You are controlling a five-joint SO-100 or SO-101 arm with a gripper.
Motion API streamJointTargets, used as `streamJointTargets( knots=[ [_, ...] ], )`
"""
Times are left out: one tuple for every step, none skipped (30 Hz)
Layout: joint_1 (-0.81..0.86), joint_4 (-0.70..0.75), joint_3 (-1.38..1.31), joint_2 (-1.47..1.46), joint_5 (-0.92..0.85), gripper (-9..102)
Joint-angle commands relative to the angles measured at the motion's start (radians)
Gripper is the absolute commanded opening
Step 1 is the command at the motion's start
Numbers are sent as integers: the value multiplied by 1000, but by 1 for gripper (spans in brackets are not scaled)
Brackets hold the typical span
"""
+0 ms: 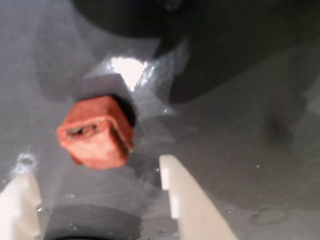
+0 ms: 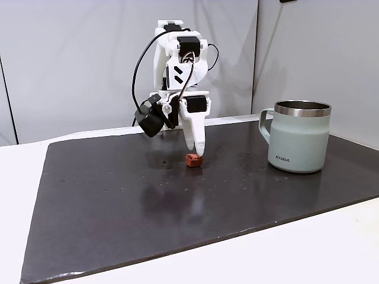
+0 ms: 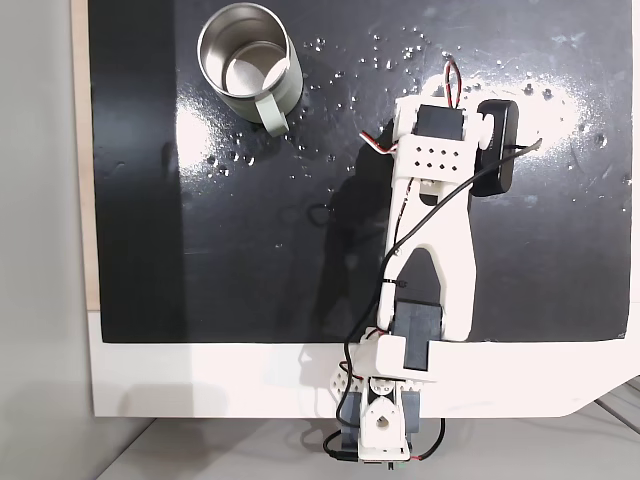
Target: Grasp a cube and put it in the cup.
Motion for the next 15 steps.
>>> streamJointTargets(
  knots=[
    [0,-12,-67,3,-9,27],
    [-2,-17,-67,-5,-11,26],
    [-2,-21,-69,-14,-11,26],
    [-2,-23,-74,-25,-11,26],
    [-2,-23,-78,-35,-12,26],
    [-2,-25,-81,-46,-12,26],
    [-2,-26,-83,-54,-14,26],
    [-2,-31,-83,-60,-15,26],
    [-2,-32,-83,-64,-15,26],
    [-2,-35,-83,-69,-15,26],
    [-2,-38,-83,-72,-15,26],
    [-3,-38,-83,-75,-15,26],
    [-5,-40,-83,-77,-17,25],
    [-6,-40,-83,-78,-17,25],
    [-8,-40,-83,-78,-17,25]
  ],
)
